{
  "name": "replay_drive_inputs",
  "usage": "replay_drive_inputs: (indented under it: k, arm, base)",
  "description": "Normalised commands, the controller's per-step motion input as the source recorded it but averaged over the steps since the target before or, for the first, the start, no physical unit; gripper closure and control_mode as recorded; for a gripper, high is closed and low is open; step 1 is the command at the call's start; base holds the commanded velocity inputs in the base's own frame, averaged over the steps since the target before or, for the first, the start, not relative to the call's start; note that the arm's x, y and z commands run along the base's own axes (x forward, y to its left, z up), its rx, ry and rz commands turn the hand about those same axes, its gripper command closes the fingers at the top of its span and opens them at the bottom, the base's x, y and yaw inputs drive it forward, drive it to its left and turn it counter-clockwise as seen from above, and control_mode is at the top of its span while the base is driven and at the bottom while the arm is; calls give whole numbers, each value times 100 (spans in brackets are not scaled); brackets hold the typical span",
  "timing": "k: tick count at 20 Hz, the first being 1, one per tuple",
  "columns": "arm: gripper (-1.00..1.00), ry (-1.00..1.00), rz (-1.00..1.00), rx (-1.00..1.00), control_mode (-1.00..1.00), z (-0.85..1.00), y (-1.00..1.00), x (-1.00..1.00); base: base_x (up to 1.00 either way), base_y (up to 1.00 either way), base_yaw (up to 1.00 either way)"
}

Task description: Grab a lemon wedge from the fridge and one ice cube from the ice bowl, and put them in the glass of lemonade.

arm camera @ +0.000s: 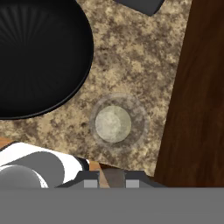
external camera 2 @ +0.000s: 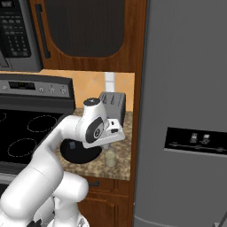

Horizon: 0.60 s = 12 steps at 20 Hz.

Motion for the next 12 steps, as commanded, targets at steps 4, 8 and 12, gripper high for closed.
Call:
replay_drive_inputs:
  k: [4,8,12]
  arm:
    - [100,-2,0,0,-100,9,0,15]
    - [100,-5,0,0,-100,6,6,47]
    - [100,0,0,0,-100,-1,4,31]
  base:
    - [0,0,0]
    - [0,0,0]
    - [0,0,0]
